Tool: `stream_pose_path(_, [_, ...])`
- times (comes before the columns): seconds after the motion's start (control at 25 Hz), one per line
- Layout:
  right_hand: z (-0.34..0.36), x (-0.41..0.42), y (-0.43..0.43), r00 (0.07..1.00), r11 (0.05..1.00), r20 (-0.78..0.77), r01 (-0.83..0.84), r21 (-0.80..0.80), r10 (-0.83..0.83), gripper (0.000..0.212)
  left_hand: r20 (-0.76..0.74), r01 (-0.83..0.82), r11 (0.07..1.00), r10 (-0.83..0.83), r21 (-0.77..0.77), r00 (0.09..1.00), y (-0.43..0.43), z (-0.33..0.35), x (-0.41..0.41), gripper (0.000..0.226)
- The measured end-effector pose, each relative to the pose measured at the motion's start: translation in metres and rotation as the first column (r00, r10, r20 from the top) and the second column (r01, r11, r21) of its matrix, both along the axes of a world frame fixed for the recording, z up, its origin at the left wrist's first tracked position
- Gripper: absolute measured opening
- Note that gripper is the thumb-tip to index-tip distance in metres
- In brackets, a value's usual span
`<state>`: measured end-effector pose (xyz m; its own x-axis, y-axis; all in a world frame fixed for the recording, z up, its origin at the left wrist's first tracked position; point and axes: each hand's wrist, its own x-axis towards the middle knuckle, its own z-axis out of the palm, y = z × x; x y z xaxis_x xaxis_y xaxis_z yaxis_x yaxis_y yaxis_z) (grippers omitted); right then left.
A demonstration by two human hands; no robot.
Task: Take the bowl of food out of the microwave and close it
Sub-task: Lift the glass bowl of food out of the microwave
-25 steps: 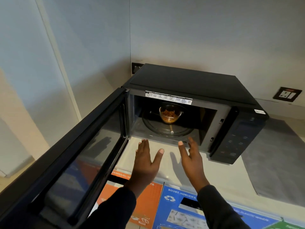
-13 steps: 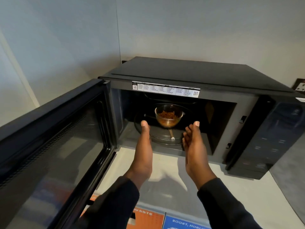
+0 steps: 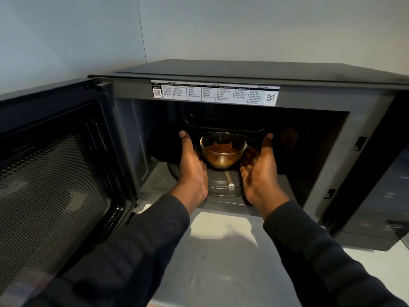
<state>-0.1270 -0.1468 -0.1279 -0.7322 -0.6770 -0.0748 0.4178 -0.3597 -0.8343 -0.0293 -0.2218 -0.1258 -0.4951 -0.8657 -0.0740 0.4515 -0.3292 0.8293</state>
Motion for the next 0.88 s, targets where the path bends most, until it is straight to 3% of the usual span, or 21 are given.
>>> stream_pose_path(0.52, [0.003,-0.004,-0.008,0.995,0.998,-0.098,0.007,0.058,-0.001,0.066,-0.02,-0.023,0.999,0.022,-0.027,1.0,0.0,0.003,-0.005,0.094])
stream_pose_path(0.68, [-0.001,0.004,0.009,0.994,1.0,-0.109,-0.005,0.02,0.007,0.052,-0.024,-0.032,0.999,0.032,-0.026,0.999,0.023,0.005,0.003,0.089])
stream_pose_path(0.88, [-0.009,0.026,0.045,0.992,0.998,-0.108,-0.055,0.03,0.058,0.076,-0.064,-0.046,0.998,0.043,-0.039,0.997,0.061,-0.004,0.023,0.085])
